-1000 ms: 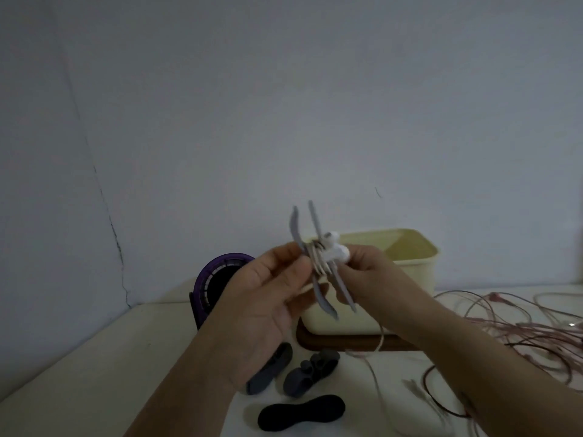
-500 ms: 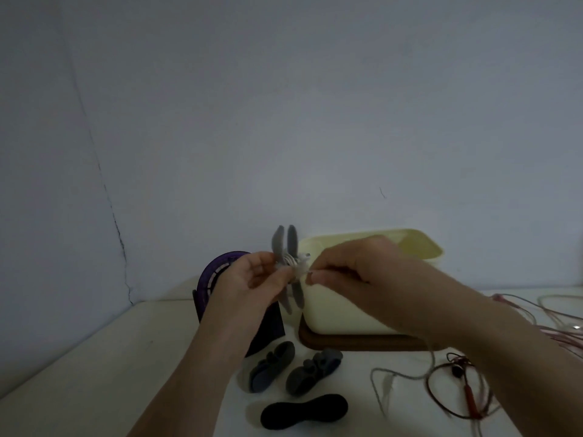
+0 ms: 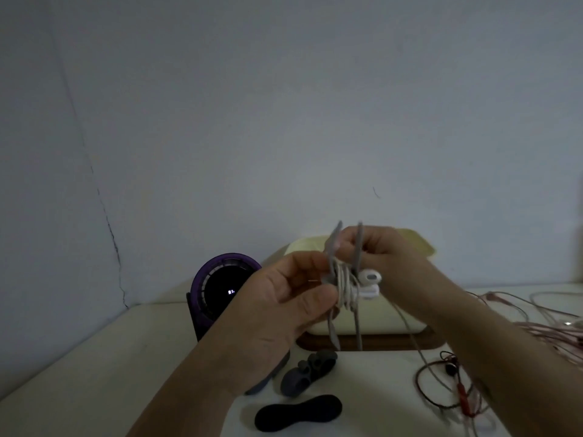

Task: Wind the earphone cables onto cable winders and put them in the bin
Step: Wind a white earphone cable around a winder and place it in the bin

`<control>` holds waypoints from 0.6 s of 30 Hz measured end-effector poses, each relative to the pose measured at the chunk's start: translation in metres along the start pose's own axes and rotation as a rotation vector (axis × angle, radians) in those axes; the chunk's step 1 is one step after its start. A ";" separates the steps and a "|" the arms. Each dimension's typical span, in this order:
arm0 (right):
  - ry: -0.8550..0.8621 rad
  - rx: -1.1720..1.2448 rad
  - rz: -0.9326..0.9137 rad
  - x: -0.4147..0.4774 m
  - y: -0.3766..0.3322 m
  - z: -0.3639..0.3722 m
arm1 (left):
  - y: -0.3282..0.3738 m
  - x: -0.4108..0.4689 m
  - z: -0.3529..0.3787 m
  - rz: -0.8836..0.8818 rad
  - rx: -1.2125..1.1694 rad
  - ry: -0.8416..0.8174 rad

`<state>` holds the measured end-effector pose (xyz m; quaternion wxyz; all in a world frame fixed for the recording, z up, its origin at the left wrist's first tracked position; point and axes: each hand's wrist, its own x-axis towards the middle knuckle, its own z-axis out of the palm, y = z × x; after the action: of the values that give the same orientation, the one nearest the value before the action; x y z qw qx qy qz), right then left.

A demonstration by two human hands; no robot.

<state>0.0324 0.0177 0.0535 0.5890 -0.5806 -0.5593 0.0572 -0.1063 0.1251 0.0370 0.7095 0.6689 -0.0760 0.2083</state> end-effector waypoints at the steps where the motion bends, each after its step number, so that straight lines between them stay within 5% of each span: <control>1: -0.032 -0.005 0.020 0.000 0.003 0.006 | 0.002 0.001 -0.001 0.016 -0.065 0.012; 5: -0.096 -0.081 0.043 -0.003 0.007 0.021 | 0.009 0.003 -0.011 0.120 -0.258 0.156; 11: -0.227 -0.394 -0.058 -0.008 -0.010 0.027 | 0.008 0.007 -0.026 0.155 -0.190 0.520; 18: -0.109 -0.534 -0.146 -0.011 -0.036 0.005 | 0.002 0.003 -0.024 0.065 0.190 0.490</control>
<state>0.0040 0.0013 0.0728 0.3867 -0.6693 -0.6259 -0.1036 -0.1089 0.1495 0.0374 0.6336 0.6595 0.0963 0.3928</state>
